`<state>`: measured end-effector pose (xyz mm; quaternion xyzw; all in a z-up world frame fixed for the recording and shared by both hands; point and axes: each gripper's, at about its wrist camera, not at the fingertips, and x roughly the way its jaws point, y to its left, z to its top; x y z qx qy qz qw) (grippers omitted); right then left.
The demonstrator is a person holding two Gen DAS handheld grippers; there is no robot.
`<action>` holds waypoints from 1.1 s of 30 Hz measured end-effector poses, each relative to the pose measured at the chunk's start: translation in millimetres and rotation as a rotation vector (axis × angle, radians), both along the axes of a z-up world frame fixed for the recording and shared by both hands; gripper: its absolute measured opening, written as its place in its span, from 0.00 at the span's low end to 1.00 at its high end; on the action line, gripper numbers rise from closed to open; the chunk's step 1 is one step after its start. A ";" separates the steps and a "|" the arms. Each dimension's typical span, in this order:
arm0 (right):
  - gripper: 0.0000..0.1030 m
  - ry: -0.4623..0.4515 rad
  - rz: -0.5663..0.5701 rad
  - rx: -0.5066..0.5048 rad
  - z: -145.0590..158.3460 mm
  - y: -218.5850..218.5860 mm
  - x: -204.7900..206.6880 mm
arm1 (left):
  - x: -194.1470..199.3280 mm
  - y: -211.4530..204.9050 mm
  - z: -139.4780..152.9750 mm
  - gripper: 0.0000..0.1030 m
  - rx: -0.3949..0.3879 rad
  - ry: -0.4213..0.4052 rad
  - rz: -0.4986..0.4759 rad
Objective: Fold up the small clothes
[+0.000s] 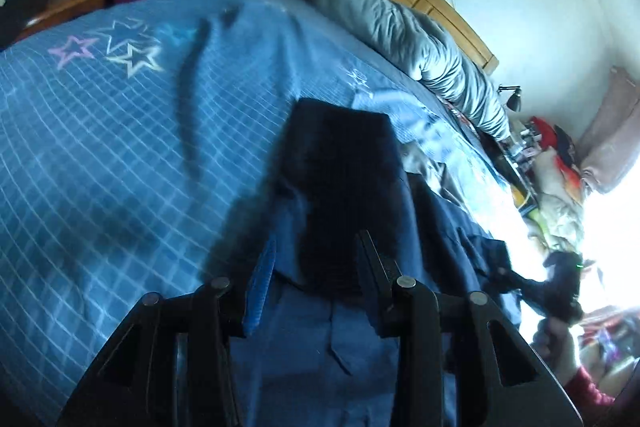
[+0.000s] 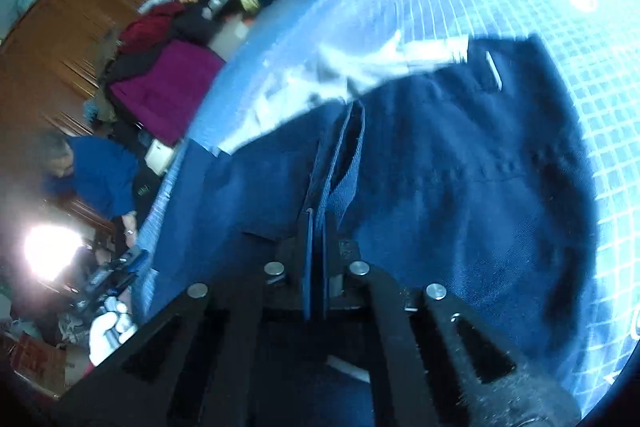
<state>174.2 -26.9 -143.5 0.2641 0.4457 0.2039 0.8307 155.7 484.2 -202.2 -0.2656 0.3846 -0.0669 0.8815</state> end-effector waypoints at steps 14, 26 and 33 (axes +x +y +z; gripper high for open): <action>0.00 0.062 -0.113 -0.057 -19.5 -58.3 -40.0 | 33.4 -28.6 -24.3 0.39 0.176 0.126 -0.071; 0.02 -0.043 -0.068 -0.101 3.8 -35.6 -51.4 | 111.3 -110.2 -16.1 0.47 0.204 0.103 -0.263; 0.14 -0.109 0.026 -0.127 24.1 -2.0 -28.9 | 119.7 -126.5 10.9 0.47 0.226 0.070 -0.240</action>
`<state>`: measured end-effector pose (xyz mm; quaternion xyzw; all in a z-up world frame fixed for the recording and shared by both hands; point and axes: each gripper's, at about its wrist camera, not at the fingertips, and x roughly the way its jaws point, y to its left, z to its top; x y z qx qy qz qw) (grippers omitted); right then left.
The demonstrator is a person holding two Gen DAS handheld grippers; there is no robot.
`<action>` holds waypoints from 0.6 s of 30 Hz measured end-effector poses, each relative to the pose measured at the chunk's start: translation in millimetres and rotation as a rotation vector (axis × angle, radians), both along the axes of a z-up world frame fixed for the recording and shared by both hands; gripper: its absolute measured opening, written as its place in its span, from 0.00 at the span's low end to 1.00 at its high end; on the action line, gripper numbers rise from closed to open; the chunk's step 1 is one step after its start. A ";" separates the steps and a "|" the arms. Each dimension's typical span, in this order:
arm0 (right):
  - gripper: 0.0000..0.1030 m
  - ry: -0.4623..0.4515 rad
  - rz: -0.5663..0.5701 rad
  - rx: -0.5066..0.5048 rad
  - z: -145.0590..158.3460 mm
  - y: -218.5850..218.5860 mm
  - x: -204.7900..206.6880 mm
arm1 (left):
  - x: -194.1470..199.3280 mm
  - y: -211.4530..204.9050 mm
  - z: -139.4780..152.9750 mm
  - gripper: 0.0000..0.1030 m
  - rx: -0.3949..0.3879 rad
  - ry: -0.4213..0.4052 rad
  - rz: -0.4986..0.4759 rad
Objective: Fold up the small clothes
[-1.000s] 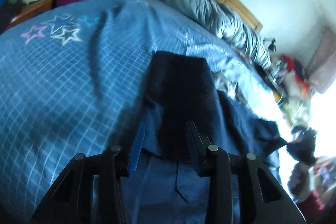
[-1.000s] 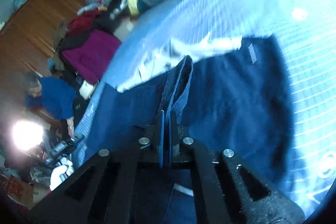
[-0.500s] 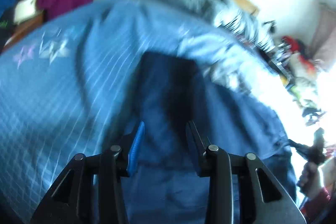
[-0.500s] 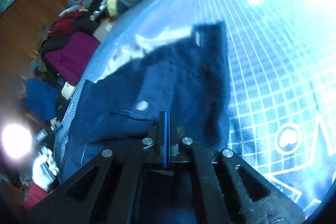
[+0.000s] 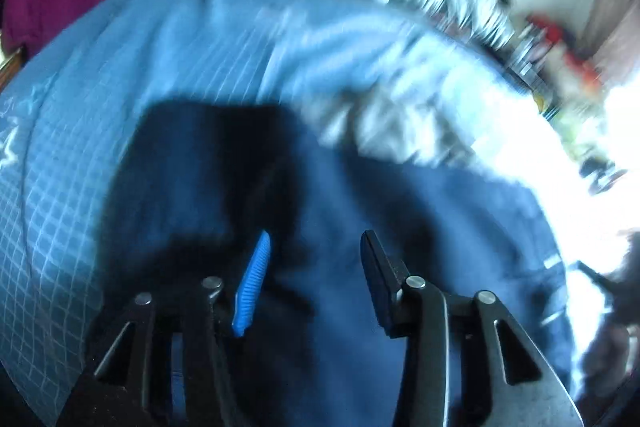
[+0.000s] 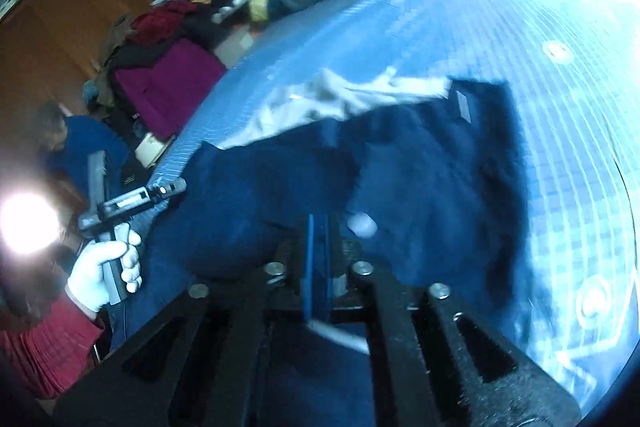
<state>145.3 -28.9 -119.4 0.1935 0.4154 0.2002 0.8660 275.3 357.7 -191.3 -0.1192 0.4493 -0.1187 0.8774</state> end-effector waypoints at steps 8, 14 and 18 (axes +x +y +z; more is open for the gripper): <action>0.18 0.085 0.043 -0.134 -35.0 28.4 70.6 | 62.9 6.1 -12.6 0.54 -0.093 0.092 0.035; 0.05 0.117 -0.029 -0.078 -45.6 3.7 63.2 | 57.7 25.6 -31.9 0.51 -0.096 0.102 0.048; 0.32 0.008 0.031 -0.086 -20.8 1.3 29.9 | 13.6 39.5 -10.7 0.56 -0.124 0.041 -0.004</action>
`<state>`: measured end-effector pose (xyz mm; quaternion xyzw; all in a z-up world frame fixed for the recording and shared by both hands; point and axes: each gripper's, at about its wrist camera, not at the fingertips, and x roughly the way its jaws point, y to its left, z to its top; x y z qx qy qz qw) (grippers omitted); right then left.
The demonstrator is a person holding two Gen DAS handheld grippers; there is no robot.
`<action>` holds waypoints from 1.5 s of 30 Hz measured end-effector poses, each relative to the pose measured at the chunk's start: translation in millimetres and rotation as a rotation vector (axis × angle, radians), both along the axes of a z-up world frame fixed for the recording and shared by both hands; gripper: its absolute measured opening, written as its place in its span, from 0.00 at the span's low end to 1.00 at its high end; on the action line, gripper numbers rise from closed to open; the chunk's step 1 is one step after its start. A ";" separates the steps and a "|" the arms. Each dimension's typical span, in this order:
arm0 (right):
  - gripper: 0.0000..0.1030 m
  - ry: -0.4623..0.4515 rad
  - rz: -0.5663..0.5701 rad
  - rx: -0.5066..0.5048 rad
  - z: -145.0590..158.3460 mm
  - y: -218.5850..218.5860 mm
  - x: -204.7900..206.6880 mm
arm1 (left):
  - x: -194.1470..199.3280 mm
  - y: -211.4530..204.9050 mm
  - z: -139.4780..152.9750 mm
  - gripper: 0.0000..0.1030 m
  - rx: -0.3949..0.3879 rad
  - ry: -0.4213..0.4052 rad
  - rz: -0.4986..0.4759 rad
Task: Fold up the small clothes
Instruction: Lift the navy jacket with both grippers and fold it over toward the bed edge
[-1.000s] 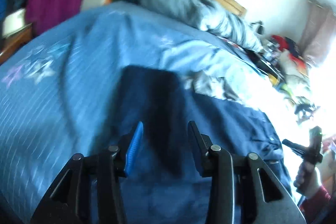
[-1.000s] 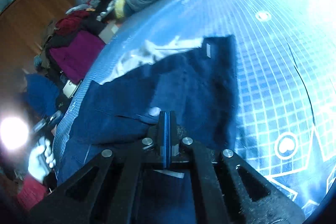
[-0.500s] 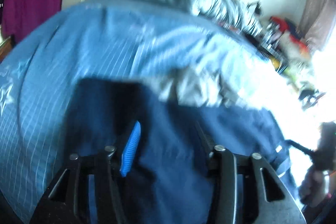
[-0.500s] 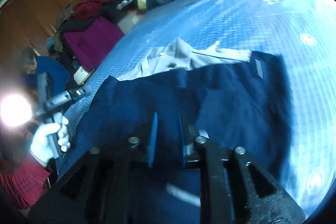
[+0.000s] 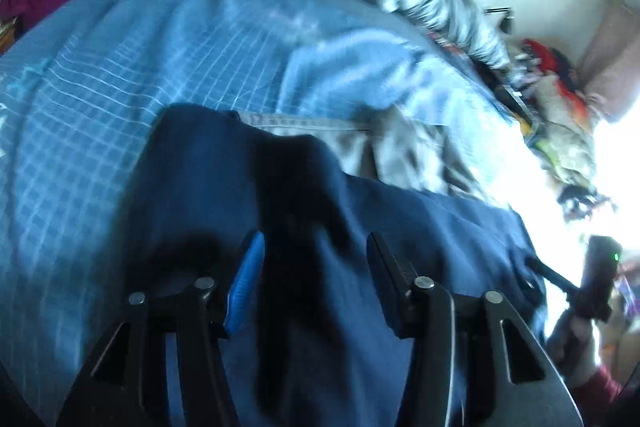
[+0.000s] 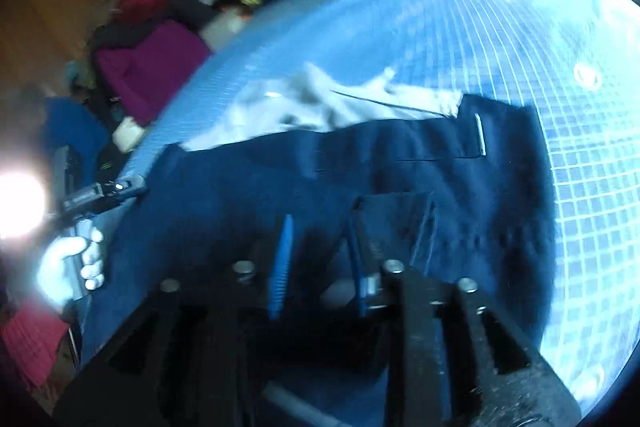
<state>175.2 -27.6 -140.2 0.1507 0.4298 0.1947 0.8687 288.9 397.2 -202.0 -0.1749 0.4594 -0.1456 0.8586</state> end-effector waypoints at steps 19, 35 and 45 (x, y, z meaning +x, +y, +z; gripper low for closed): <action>0.61 0.164 -0.164 0.042 10.4 -76.5 -174.0 | -252.2 185.5 -6.1 0.59 -0.113 0.095 0.297; 0.65 0.436 -0.041 0.044 -45.7 -34.9 -301.5 | -366.9 171.3 -41.3 0.64 -0.383 0.265 -0.007; 0.66 0.429 -0.057 0.058 -46.2 -39.1 -310.3 | -363.4 163.0 -32.0 0.64 -0.431 0.245 -0.014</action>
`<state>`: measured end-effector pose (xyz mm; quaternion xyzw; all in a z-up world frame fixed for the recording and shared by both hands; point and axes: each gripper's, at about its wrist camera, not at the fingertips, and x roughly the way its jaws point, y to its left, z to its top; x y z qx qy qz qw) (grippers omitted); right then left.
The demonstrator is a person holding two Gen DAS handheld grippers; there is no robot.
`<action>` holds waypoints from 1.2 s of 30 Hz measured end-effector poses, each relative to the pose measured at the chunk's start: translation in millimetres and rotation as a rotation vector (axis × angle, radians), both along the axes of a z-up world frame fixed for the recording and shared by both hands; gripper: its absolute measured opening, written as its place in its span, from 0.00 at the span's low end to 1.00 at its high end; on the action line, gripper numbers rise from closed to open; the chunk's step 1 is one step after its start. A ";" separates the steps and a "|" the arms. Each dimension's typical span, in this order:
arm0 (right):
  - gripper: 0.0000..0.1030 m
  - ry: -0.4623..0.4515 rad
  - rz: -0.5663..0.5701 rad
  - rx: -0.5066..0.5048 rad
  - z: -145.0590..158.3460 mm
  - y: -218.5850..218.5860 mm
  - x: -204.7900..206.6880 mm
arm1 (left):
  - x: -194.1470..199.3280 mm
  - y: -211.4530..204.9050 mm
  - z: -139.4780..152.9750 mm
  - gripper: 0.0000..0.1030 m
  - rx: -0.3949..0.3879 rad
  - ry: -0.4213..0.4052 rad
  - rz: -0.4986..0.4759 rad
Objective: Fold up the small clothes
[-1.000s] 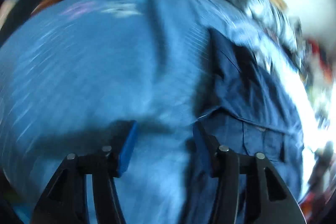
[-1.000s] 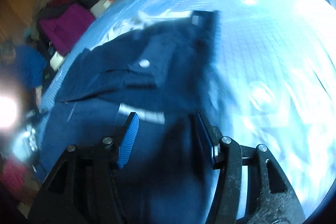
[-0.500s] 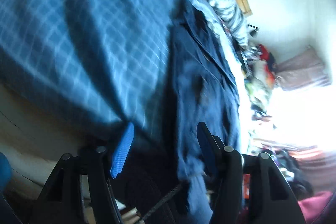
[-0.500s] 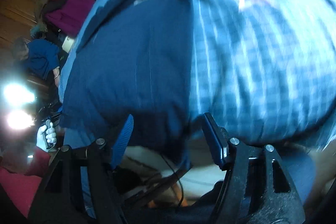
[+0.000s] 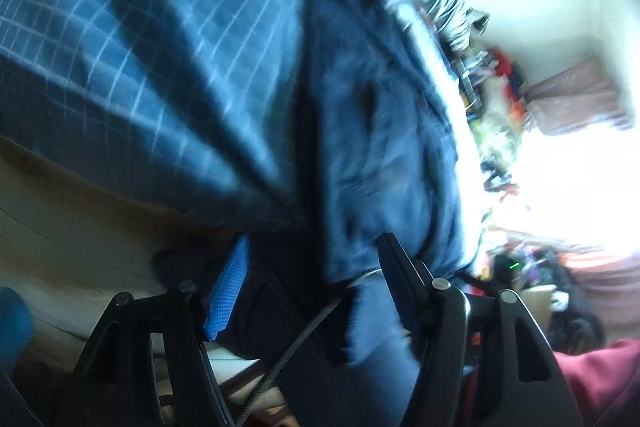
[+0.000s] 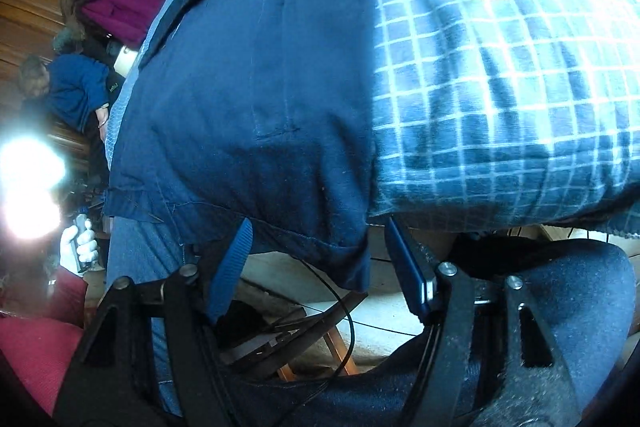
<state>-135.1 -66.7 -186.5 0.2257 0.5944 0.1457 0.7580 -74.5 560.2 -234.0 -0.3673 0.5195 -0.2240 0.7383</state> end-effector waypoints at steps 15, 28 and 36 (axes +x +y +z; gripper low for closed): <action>0.67 -0.030 -0.028 0.008 -5.3 -12.4 -0.4 | -54.5 41.6 153.9 0.94 0.069 -0.338 0.132; 0.70 -0.038 -0.045 0.042 -6.7 -23.5 -4.2 | -30.2 -20.1 -4.7 0.73 0.098 0.066 -0.015; 0.77 -0.026 0.007 0.008 -6.4 -7.7 1.7 | -25.9 -35.9 -14.9 0.72 0.113 0.091 -0.067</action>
